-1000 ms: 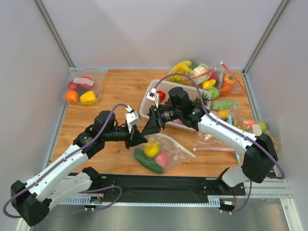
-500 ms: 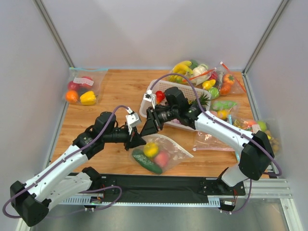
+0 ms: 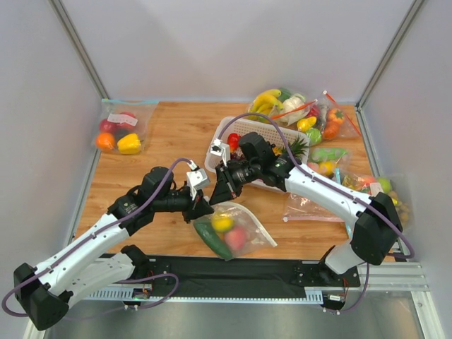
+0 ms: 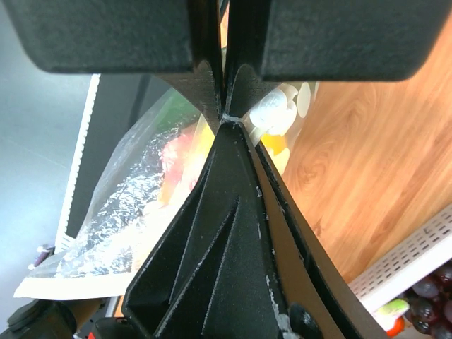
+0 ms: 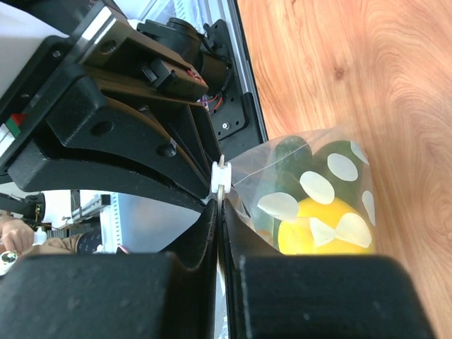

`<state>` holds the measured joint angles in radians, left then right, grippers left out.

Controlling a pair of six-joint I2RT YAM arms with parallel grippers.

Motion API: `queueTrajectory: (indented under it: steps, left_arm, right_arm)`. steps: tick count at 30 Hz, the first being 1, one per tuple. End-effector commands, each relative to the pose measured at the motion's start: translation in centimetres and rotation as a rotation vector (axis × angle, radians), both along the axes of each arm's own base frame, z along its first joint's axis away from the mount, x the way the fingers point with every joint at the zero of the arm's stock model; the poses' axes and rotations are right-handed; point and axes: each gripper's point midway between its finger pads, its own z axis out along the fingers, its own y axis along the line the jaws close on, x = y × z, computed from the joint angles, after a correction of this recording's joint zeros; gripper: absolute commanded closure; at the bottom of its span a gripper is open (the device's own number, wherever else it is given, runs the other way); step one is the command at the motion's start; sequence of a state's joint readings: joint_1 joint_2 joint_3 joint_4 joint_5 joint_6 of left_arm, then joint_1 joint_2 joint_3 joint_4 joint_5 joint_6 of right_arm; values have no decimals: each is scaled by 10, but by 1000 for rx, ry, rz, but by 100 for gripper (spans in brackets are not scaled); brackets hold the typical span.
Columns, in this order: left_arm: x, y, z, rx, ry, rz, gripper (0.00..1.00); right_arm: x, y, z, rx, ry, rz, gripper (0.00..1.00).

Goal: Open the zip-top bag and remove the fake food

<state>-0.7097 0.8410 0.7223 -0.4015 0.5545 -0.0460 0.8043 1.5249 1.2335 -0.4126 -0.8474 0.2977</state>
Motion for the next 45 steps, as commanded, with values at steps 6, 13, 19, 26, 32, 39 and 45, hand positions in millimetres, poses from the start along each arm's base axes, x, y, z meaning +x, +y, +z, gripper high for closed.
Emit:
queueTrajectory:
  steps: [6, 13, 19, 26, 32, 39, 45]
  left_arm:
    - [18, 3, 30, -34, -72, 111, 58]
    - [22, 15, 48, -63, -111, 189, 35]
    - [27, 2, 89, -208, -176, 179, 29]
    - [26, -20, 77, -229, -116, 94, 30]
    - [24, -24, 71, -250, -109, 72, 31]
    - [21, -30, 65, -283, -94, 45, 58]
    - [19, -33, 59, -281, -74, 21, 90]
  right_arm:
    - [13, -10, 33, 37, -155, -100, 100]
    - [10, -22, 51, 65, -200, -77, 100]
    - [6, -26, 51, 63, -197, -66, 100]
    - [9, -27, 56, 88, -199, -94, 100]
    - [8, -26, 63, 127, -180, -95, 100]
    - [9, -24, 61, 130, -160, -99, 100]
    - [10, -27, 67, 146, -160, -122, 100]
